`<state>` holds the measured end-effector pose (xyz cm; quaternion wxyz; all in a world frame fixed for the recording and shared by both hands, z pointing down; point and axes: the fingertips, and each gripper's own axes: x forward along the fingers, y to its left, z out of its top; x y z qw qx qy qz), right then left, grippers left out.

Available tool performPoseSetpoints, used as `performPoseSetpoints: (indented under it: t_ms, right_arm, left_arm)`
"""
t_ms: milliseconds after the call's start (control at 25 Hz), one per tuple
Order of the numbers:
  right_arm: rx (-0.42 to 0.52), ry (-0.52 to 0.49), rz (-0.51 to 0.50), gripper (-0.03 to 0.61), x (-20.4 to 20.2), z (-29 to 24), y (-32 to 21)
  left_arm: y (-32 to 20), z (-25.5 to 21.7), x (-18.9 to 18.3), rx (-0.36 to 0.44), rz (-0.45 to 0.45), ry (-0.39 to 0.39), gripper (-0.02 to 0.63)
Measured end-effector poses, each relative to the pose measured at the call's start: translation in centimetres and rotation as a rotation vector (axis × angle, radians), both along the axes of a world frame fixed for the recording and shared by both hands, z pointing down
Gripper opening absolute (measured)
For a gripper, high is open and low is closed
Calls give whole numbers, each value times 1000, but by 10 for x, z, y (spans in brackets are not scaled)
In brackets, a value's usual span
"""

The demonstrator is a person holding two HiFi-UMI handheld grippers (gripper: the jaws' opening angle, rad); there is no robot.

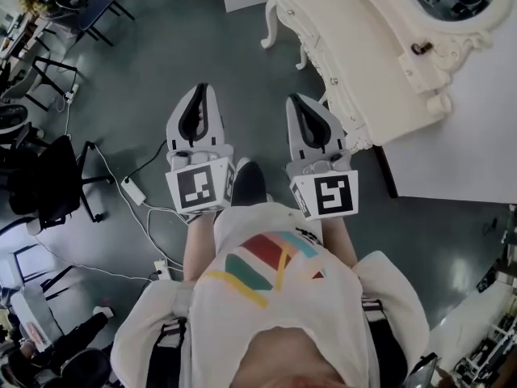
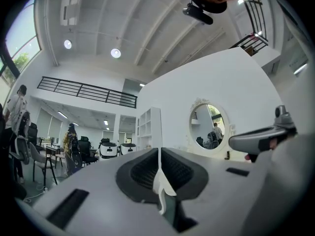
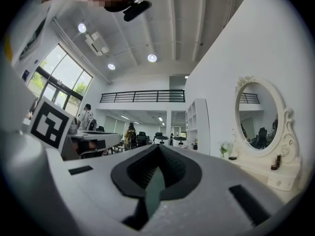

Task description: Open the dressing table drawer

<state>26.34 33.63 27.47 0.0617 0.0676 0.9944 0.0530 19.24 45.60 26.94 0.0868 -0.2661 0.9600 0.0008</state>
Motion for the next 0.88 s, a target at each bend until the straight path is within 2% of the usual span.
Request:
performPoseSetpoints:
  t_ms: [200, 480, 680, 880]
  right_arm:
    - [-39, -46, 8, 0, -3, -13, -25]
    - [-14, -98, 103, 0, -30, -20, -73]
    - [-39, -97, 143, 0, -77, -19, -104]
    - [-48, -51, 177, 0, -147, -13, -132]
  left_arm:
    - [-19, -10, -22, -26, 10, -69, 17]
    - [-58, -23, -70, 31, 75, -121, 17]
    - [-93, -31, -129, 13, 114, -152, 17]
    - [-131, -26, -199, 21, 178, -106, 17]
